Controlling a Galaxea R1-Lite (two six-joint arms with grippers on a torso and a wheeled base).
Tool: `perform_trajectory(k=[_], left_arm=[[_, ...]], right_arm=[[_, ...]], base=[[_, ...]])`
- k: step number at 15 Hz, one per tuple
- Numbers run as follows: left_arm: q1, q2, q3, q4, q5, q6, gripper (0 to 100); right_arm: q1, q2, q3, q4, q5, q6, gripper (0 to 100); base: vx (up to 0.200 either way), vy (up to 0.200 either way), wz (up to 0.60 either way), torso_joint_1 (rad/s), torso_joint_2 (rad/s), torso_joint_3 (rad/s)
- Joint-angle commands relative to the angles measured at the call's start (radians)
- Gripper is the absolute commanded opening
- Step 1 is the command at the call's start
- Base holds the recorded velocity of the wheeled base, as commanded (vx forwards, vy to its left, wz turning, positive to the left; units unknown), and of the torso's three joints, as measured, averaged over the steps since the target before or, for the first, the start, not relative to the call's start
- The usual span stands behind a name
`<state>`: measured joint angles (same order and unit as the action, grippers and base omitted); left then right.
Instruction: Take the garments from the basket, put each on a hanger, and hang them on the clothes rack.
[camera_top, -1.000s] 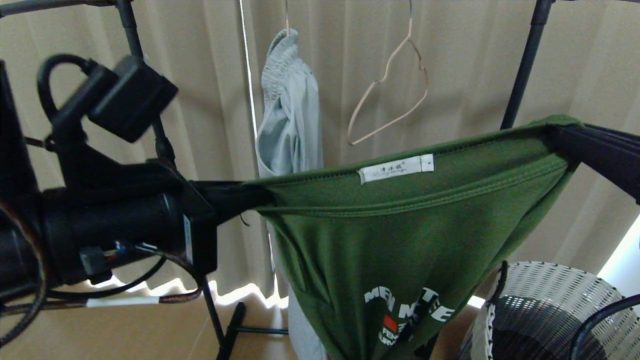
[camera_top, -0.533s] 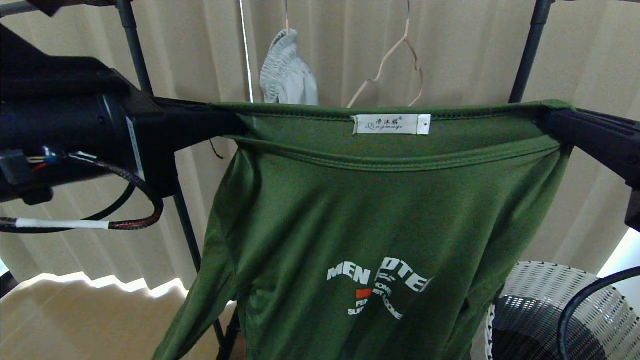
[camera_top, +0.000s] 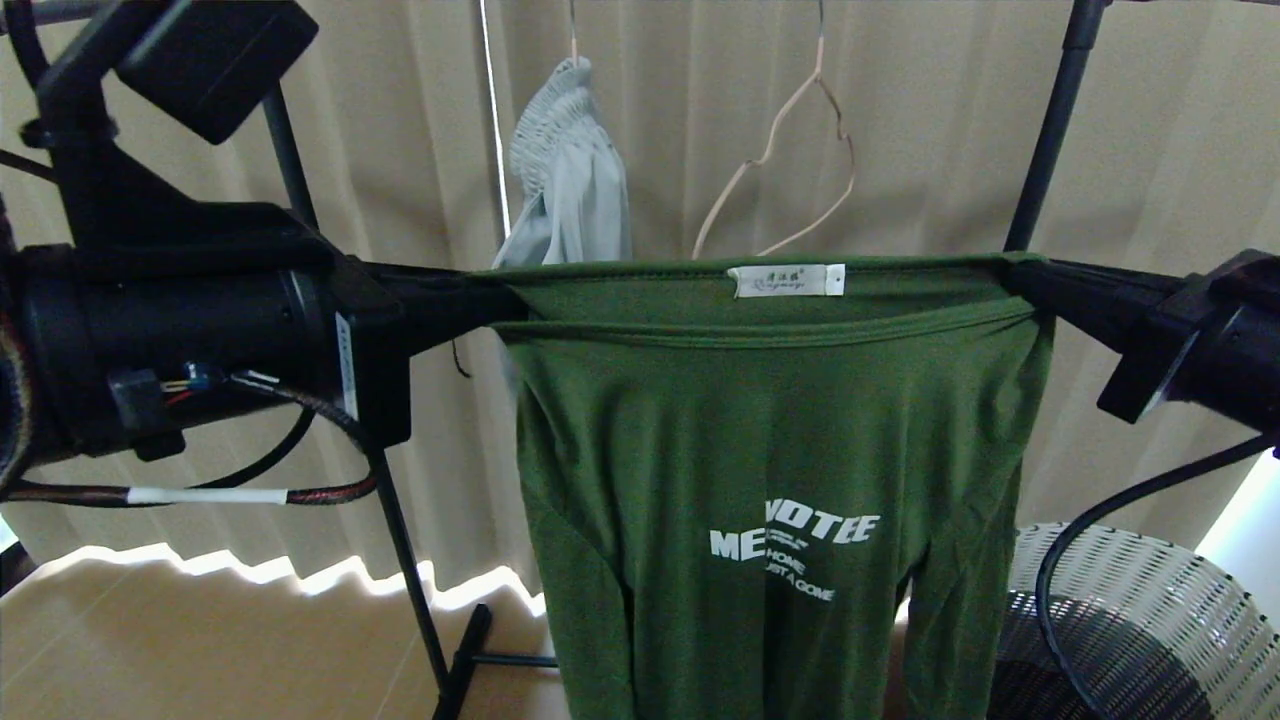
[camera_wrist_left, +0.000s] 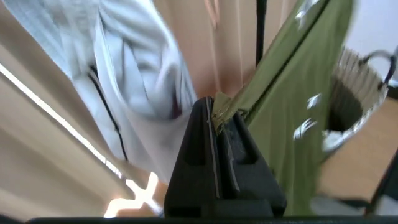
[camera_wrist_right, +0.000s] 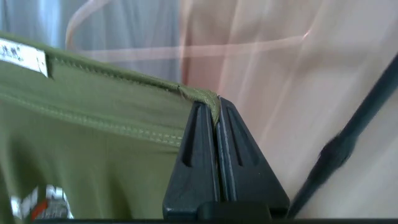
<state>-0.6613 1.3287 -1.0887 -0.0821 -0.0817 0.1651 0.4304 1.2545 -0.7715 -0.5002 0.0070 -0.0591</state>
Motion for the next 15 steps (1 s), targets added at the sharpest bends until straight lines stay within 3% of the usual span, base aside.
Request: perform_trajectory(k=[1, 6, 7, 10, 15], left_arm=[[0.002, 0.038, -0.026, -0.044, 0.002, -0.001, 0], [-0.004, 0.043, -0.036, -0.051, 0.002, 0.005, 0], [-0.004, 0.03, 0.02, -0.053, 0.005, 0.013, 0], [-0.004, 0.02, 0.041, -0.053, 0.008, 0.016, 0], [-0.003, 0.13, -0.017, -0.065, 0.114, 0.014, 0]], right_arm=[[-0.001, 0.046, -0.051, -0.018, -0.007, 0.001, 0], [0.001, 0.039, -0.043, -0.069, -0.002, 0.004, 0], [0.002, 0.036, -0.026, -0.069, -0.002, 0.005, 0], [0.002, 0.031, -0.023, -0.069, -0.004, 0.002, 0], [0.002, -0.113, 0.023, -0.046, 0.001, -0.005, 0]], base=[[0.0, 0.0, 0.0, 0.0, 0.0, 0.0], [0.0, 0.0, 0.0, 0.0, 0.0, 0.0], [0.0, 0.0, 0.0, 0.0, 0.0, 0.0], [0.0, 0.0, 0.0, 0.0, 0.0, 0.0], [0.0, 0.0, 0.0, 0.0, 0.0, 0.0]])
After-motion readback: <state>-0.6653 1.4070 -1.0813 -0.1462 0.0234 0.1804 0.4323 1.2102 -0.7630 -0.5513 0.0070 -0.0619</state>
